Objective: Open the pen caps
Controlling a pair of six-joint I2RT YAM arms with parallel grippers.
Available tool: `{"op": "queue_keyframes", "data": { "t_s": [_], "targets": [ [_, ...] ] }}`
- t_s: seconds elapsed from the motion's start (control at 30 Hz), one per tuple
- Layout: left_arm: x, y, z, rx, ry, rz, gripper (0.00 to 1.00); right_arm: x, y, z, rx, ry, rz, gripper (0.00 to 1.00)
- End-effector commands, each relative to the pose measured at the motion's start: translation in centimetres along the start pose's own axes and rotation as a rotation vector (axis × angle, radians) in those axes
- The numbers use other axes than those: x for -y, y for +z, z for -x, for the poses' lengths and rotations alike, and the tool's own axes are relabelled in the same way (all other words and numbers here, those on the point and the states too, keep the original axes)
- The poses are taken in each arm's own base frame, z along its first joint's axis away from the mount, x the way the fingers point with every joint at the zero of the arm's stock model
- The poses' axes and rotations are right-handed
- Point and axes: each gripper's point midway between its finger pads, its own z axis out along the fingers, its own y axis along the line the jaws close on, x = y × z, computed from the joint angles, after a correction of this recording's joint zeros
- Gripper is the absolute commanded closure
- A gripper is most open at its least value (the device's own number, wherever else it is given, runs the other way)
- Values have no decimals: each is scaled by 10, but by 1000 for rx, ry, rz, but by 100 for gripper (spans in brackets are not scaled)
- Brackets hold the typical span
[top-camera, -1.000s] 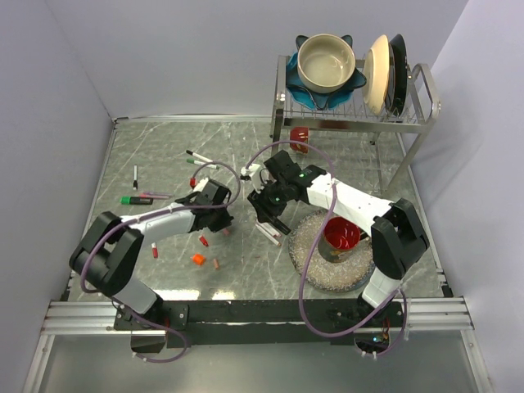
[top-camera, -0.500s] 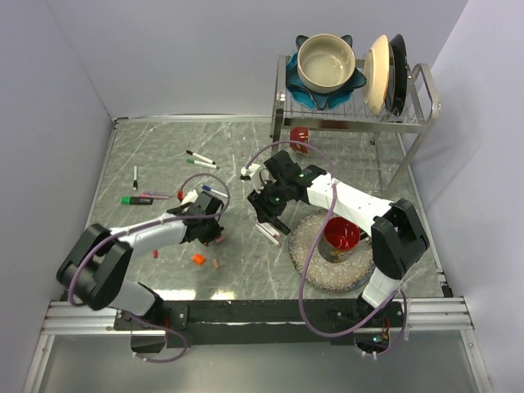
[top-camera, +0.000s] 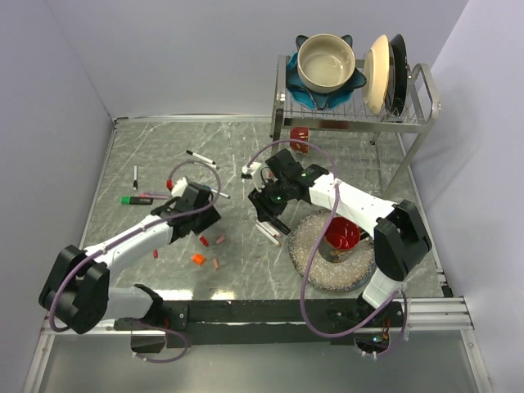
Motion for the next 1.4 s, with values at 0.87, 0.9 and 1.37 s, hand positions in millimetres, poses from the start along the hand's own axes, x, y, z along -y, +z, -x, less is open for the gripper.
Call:
{"op": "queue_keyframes", "data": {
  "t_s": [0.87,0.9,1.37],
  "targets": [
    [29,108,107,-36,-98,441,40,3,-17,15,68,-19,-11,52],
    [25,113,107,-40,-98,453,40,3,-17,15,66,-19,-11,52],
    [15,128,111,-56,-108,516,48,4,-18,16,70,-18,-8,52]
  ]
}}
